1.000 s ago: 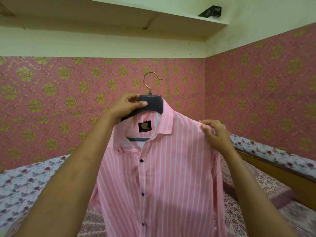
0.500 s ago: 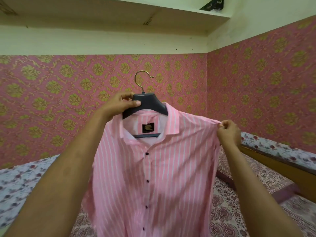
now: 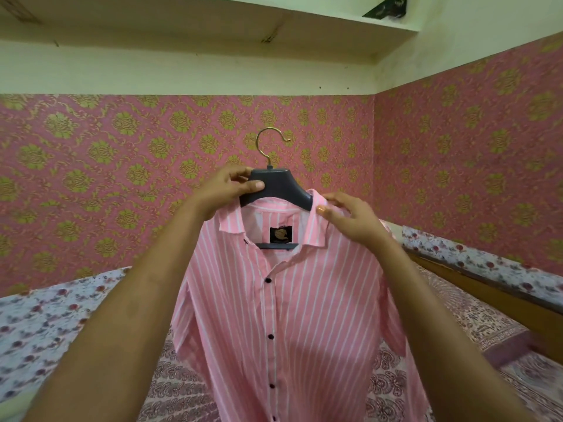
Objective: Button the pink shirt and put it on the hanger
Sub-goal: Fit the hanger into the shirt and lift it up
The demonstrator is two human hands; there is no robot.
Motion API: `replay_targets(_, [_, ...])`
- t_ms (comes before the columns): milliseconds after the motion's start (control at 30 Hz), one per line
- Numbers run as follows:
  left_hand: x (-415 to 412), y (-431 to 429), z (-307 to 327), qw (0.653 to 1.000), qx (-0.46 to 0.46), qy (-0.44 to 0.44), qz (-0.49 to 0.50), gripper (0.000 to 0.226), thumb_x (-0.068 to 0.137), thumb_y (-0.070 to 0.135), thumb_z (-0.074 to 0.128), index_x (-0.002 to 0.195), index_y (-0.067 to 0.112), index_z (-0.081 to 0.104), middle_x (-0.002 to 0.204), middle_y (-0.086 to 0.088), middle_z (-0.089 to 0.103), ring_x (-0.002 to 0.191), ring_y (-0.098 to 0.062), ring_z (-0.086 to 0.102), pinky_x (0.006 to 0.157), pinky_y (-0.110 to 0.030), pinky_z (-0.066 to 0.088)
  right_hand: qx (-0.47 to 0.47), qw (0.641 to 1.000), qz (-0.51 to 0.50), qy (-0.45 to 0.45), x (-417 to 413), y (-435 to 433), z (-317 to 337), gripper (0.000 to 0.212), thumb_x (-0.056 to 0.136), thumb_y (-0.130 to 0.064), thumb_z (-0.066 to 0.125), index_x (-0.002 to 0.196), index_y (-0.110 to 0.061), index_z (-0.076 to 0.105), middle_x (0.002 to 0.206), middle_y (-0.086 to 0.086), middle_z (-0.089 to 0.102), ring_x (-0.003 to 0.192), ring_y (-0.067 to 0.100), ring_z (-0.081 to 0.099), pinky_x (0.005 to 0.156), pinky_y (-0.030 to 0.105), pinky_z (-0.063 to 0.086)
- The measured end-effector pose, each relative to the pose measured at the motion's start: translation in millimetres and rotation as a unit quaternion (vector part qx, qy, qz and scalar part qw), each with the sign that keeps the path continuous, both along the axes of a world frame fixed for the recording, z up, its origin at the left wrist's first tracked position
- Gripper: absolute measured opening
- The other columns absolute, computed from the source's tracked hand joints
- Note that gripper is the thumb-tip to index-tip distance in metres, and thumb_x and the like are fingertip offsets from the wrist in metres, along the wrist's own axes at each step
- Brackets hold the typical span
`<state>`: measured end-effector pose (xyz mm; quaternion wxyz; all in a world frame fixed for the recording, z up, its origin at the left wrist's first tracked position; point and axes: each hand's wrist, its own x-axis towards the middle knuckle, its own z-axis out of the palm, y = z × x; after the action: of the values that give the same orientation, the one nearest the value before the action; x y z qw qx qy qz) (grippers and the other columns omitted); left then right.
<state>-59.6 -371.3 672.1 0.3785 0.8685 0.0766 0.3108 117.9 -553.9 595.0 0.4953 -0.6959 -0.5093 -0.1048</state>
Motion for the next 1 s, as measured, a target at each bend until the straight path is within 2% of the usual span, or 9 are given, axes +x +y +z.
replay_targets(133, [4,1,-3,1.0,0.005,-0.023,0.009,0.014,0.085,0.017,0.064,0.098,0.019,0.065,0.084,0.001,0.06,0.079,-0.01,0.055,0.075,-0.022,0.043,0.075,0.997,0.016,0.015,-8,15,3,0.028,0.085,-0.022,0.063,0.11,-0.011,0.064,0.099,-0.002,0.065,0.093,0.011,0.058,0.083,0.026,0.042])
replay_targets(333, [3,8,-7,0.999,-0.002,-0.044,0.018,0.02,0.083,0.02,0.066,0.102,0.017,0.066,0.087,-0.001,0.061,0.081,-0.01,0.056,0.076,-0.024,0.044,0.065,0.997,0.028,-0.021,-18,27,9,0.032,0.087,-0.021,0.061,0.117,-0.01,0.06,0.112,0.005,0.066,0.103,0.016,0.058,0.091,0.032,0.044])
replay_targets(500, [0,10,-17,0.997,-0.042,-0.058,0.01,0.012,0.085,0.016,0.064,0.096,0.02,0.065,0.086,-0.002,0.061,0.08,-0.012,0.057,0.073,-0.02,0.046,-0.039,0.994,-0.072,-0.071,-12,25,2,0.046,0.088,-0.049,0.049,0.125,-0.021,0.054,0.121,0.005,0.063,0.112,0.027,0.057,0.09,0.042,0.046])
replay_targets(633, [-3,15,-21,0.994,-0.08,-0.074,-0.009,0.013,0.086,0.011,0.061,0.089,0.024,0.065,0.084,-0.004,0.062,0.076,-0.014,0.06,0.076,-0.023,0.05,-0.097,0.979,-0.134,-0.116,-4,16,-7,0.059,0.083,-0.063,0.045,0.106,-0.01,0.059,0.098,0.012,0.066,0.09,0.033,0.059,0.067,0.034,0.035])
replay_targets(733, [-6,21,-19,0.99,-0.105,-0.096,-0.013,0.015,0.085,0.01,0.062,0.086,0.024,0.067,0.085,-0.007,0.061,0.078,-0.018,0.058,0.081,-0.03,0.048,-0.078,0.97,-0.177,-0.145,9,8,-14,0.077,0.069,-0.077,0.03,0.105,-0.017,0.06,0.101,0.006,0.064,0.098,0.029,0.058,0.076,0.037,0.038])
replay_targets(800, [-7,24,-16,0.988,-0.116,-0.103,-0.013,0.014,0.085,0.01,0.061,0.086,0.023,0.066,0.083,-0.007,0.06,0.076,-0.017,0.058,0.079,-0.028,0.048,-0.033,0.978,-0.187,-0.085,24,2,-27,0.076,0.07,-0.074,0.034,0.118,-0.021,0.057,0.12,0.004,0.061,0.113,0.024,0.054,0.092,0.039,0.04])
replay_targets(867, [-8,26,-12,0.986,-0.12,-0.111,-0.015,0.013,0.086,0.009,0.06,0.088,0.021,0.065,0.082,-0.006,0.059,0.072,-0.013,0.059,0.075,-0.023,0.049,0.036,0.985,-0.16,0.056,30,-11,-38,0.065,0.077,-0.067,0.041,0.123,-0.021,0.052,0.125,0.002,0.055,0.115,0.02,0.05,0.095,0.039,0.04])
replay_targets(933, [-9,27,-11,0.983,-0.131,-0.129,-0.015,0.014,0.086,0.009,0.059,0.086,0.022,0.065,0.081,-0.004,0.06,0.069,-0.008,0.06,0.072,-0.019,0.05,0.068,0.972,-0.095,0.203,30,-20,-51,0.051,0.086,-0.061,0.037,0.111,-0.021,0.054,0.107,-0.001,0.054,0.1,0.016,0.05,0.083,0.033,0.04])
replay_targets(1000, [-7,29,-10,0.98,-0.139,-0.14,-0.011,0.014,0.086,0.01,0.06,0.084,0.023,0.066,0.08,-0.002,0.062,0.069,-0.007,0.061,0.072,-0.018,0.051,0.083,0.954,-0.064,0.282,31,-26,-66,0.036,0.094,-0.047,0.035,0.098,-0.02,0.058,0.093,-0.003,0.052,0.086,0.013,0.049,0.075,0.029,0.038])
